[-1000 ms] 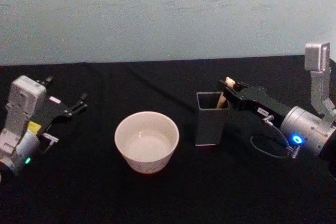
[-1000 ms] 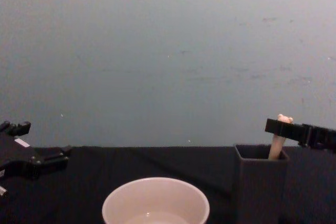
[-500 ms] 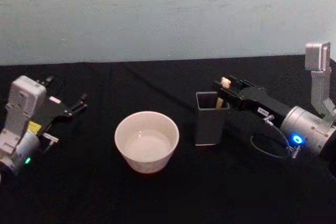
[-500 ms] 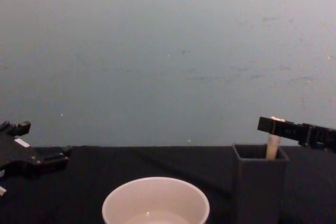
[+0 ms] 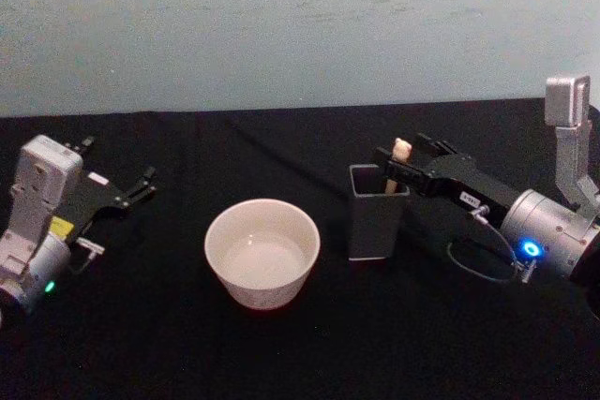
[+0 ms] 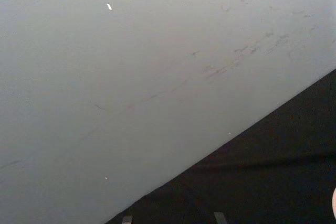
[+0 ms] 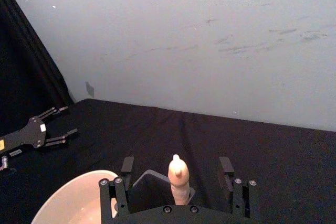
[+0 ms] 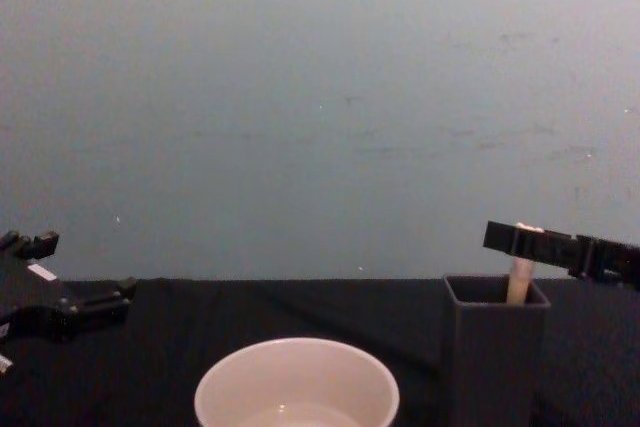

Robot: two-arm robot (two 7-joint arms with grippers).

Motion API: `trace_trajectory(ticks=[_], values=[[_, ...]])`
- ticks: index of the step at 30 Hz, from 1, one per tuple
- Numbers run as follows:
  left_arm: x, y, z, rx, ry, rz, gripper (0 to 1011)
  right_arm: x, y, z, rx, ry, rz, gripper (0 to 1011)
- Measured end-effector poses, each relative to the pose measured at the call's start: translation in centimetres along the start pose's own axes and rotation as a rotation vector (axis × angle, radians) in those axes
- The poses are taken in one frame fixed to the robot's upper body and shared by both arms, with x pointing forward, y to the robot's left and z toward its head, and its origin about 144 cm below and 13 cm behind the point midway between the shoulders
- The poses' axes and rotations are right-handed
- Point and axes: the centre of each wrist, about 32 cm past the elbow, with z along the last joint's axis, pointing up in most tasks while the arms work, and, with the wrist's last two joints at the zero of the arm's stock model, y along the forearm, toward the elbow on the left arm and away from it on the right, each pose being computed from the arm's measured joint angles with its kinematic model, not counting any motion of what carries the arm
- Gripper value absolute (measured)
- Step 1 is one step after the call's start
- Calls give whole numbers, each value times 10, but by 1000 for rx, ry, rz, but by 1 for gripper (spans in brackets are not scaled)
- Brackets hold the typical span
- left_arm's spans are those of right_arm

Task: Pick up the stirring spoon with one hand, stir inside the cup, then place it back in its original position.

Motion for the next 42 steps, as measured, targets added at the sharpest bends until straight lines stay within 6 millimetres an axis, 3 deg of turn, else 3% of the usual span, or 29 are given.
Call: trace_trajectory(ticks=[10, 19, 23, 34, 42], values=[[0, 0, 0, 0, 0, 0, 1001, -11, 5, 7, 125, -144, -42, 1002], [0, 0, 0, 0, 0, 0, 1001, -20, 10, 8, 293, -346, -304, 1002], [0, 0, 0, 0, 0, 0, 1001, -18, 7, -3, 261, -361, -415, 1002], [0, 0, 0, 0, 0, 0, 1001, -14, 1, -36, 106, -255, -498, 1002], [0, 0, 0, 0, 0, 0, 1001, -10, 0, -42, 73, -217, -515, 1002]])
